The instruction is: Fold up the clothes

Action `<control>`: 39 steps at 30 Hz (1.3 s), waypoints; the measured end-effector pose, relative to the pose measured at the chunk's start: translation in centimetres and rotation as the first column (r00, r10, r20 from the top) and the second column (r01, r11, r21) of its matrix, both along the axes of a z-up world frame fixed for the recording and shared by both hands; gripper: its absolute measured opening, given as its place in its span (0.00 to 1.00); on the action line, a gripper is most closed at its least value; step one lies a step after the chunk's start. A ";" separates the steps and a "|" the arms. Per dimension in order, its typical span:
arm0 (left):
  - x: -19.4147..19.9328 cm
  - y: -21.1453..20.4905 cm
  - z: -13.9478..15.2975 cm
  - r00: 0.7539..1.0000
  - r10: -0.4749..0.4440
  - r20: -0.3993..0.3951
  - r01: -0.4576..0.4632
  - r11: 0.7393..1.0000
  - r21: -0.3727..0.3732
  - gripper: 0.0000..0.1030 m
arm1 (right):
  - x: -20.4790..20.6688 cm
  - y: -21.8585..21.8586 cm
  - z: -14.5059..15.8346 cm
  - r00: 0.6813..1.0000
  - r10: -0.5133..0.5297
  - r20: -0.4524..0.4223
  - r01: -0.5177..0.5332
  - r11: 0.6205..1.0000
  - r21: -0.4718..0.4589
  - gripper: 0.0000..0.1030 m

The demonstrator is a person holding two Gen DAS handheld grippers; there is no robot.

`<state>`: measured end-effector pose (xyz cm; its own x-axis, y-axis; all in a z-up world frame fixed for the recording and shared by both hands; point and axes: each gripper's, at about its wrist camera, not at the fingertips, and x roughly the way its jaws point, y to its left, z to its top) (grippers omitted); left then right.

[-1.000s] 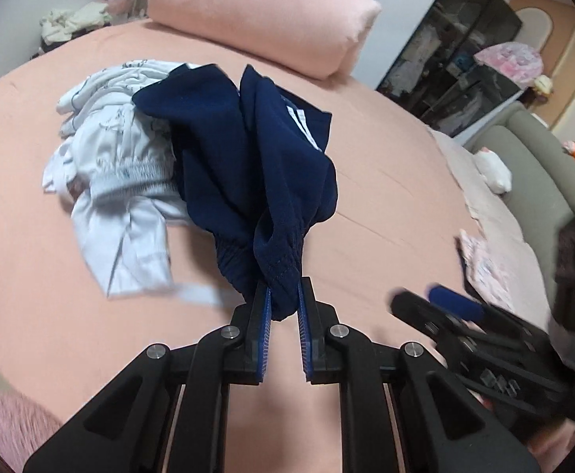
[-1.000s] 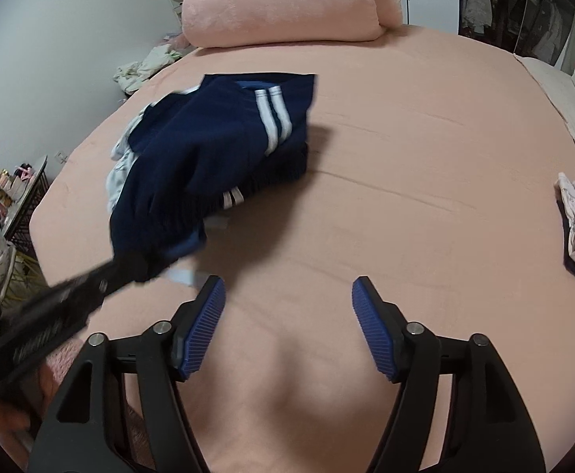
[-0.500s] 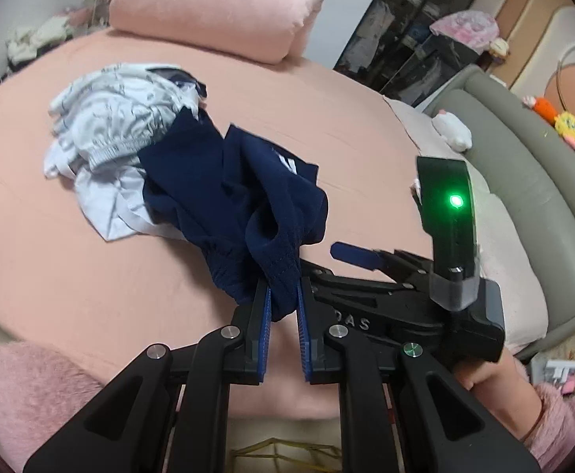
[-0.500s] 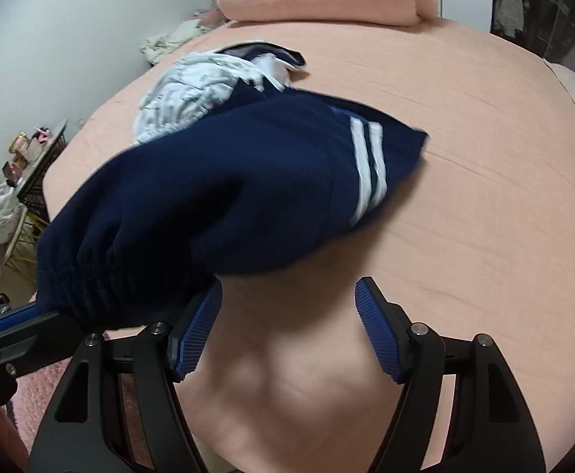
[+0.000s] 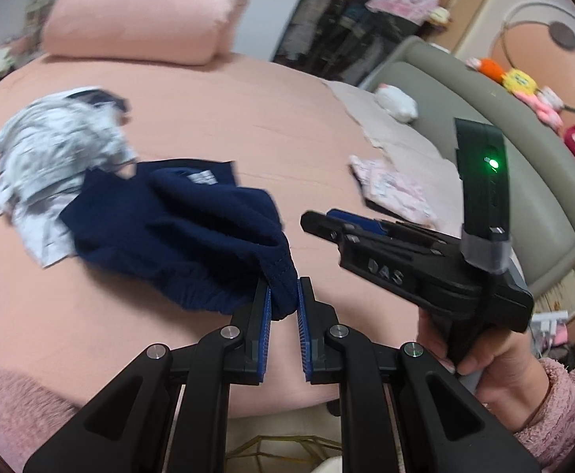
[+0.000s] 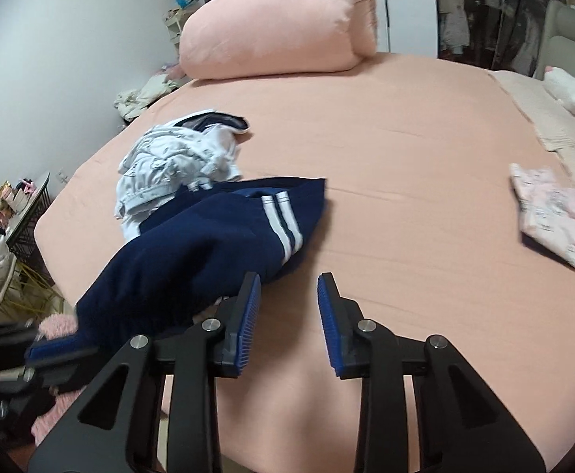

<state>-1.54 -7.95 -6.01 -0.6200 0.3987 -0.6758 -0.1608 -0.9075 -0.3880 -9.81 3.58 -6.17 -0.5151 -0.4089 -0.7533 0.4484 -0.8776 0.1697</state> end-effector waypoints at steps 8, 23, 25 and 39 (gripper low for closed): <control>-0.7 6.4 4.9 0.984 -0.155 -0.083 0.158 0.987 0.033 0.13 | 3.0 7.8 0.6 0.999 0.044 -0.001 -0.044 0.998 -0.036 0.43; -5.2 1.9 -2.9 0.985 0.119 0.123 -0.100 0.984 -0.149 0.33 | 0.3 8.1 -8.0 0.974 -0.120 0.190 0.115 0.993 0.036 0.51; -4.5 0.9 -3.5 0.981 0.141 0.132 -0.123 0.983 -0.137 0.53 | 0.1 8.7 -8.3 0.969 -0.142 0.201 0.137 0.990 0.039 0.51; -3.4 4.3 -5.9 0.981 -0.006 0.195 0.021 0.997 -0.077 0.19 | 1.1 7.5 -10.3 0.970 -0.122 0.211 0.096 0.987 0.128 0.25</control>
